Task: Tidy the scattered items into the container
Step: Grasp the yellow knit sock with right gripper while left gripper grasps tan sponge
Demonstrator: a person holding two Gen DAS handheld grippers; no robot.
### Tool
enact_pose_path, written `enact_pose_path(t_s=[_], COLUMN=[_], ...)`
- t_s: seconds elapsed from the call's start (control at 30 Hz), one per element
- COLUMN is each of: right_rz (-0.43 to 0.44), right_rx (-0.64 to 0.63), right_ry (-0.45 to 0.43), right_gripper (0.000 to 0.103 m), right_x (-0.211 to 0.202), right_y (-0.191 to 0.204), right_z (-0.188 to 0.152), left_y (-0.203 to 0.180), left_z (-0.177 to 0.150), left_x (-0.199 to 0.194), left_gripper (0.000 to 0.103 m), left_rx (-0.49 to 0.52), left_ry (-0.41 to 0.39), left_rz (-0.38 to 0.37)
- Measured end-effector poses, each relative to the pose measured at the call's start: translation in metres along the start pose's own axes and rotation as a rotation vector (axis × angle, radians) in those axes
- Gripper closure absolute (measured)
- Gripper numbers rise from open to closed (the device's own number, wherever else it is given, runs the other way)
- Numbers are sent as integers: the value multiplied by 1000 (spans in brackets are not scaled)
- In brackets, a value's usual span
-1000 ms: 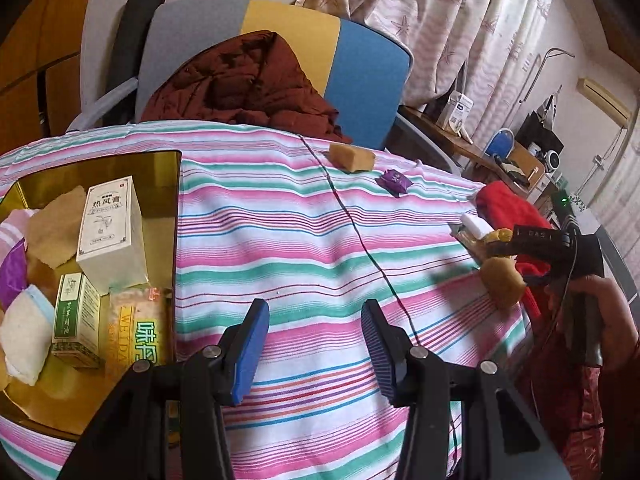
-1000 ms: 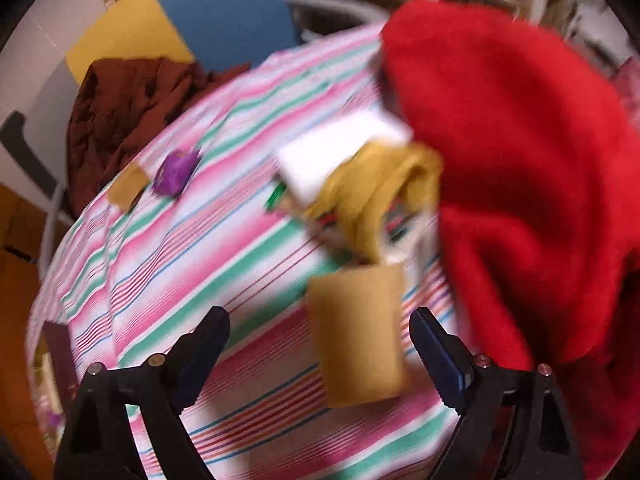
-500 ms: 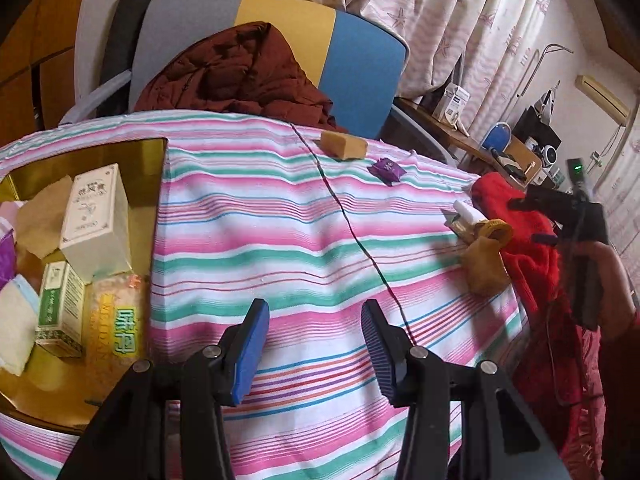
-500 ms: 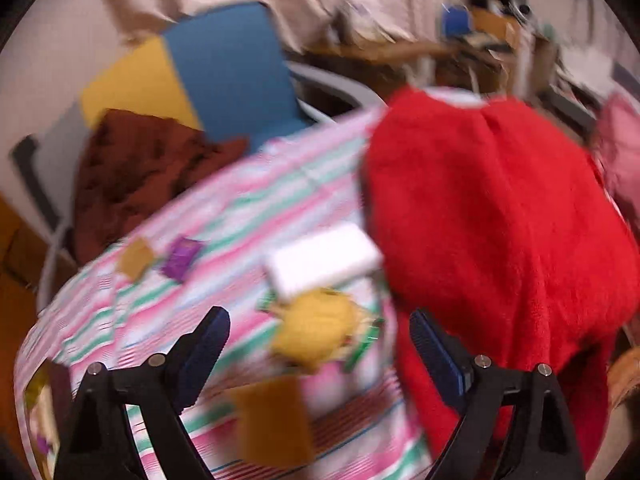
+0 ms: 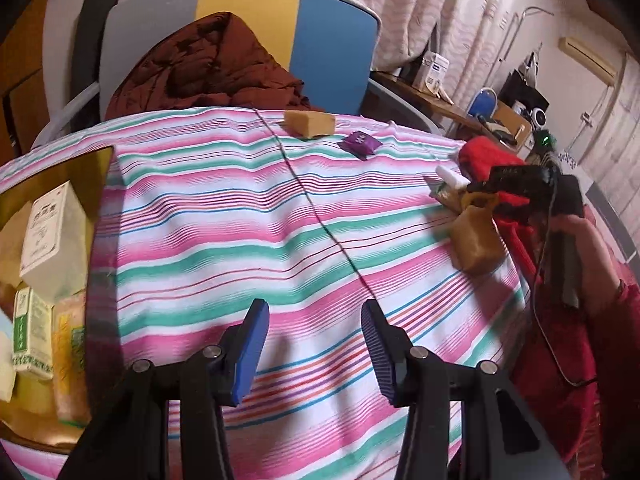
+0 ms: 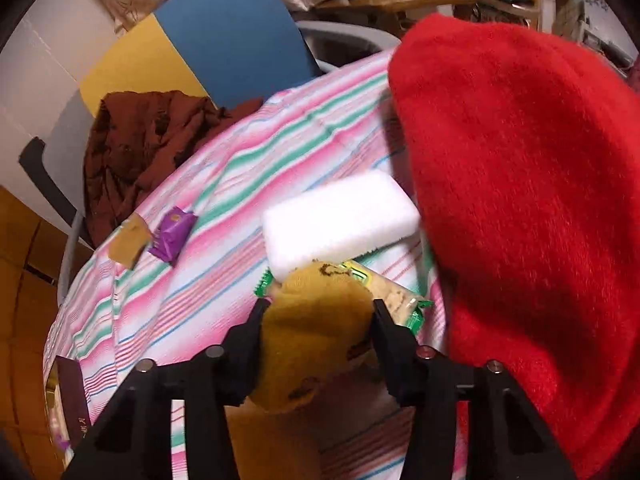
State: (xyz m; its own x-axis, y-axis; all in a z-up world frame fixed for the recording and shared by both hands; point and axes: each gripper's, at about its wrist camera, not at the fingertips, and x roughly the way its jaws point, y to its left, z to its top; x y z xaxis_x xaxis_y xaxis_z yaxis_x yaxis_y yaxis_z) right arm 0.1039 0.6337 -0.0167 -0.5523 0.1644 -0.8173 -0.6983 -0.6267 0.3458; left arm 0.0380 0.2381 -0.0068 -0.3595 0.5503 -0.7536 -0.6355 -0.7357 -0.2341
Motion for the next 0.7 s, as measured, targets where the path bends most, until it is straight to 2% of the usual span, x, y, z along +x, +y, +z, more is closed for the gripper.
enact_pose_path(t_s=[0.17, 0.33, 0.4, 0.53, 0.7], right_rz=[149, 274, 317, 350, 349], right_rx=[59, 125, 156, 200, 217], right_ry=[-135, -287, -316, -340, -406], right_gripper=[56, 56, 55, 54, 54], right_x=[-27, -60, -65, -70, -82], right_y=[-7, -19, -23, -29, -34], right_z=[0, -4, -5, -4, -4], left_y=[-19, -59, -76, -114, -146], left_z=[17, 38, 45, 60, 73], left_x=[23, 50, 60, 84, 110], left_gripper=[55, 54, 54, 52, 52], left_rx=[0, 53, 77, 133, 129], left_ry=[36, 76, 85, 118, 178], left_rz=[-29, -86, -109, -145, -208])
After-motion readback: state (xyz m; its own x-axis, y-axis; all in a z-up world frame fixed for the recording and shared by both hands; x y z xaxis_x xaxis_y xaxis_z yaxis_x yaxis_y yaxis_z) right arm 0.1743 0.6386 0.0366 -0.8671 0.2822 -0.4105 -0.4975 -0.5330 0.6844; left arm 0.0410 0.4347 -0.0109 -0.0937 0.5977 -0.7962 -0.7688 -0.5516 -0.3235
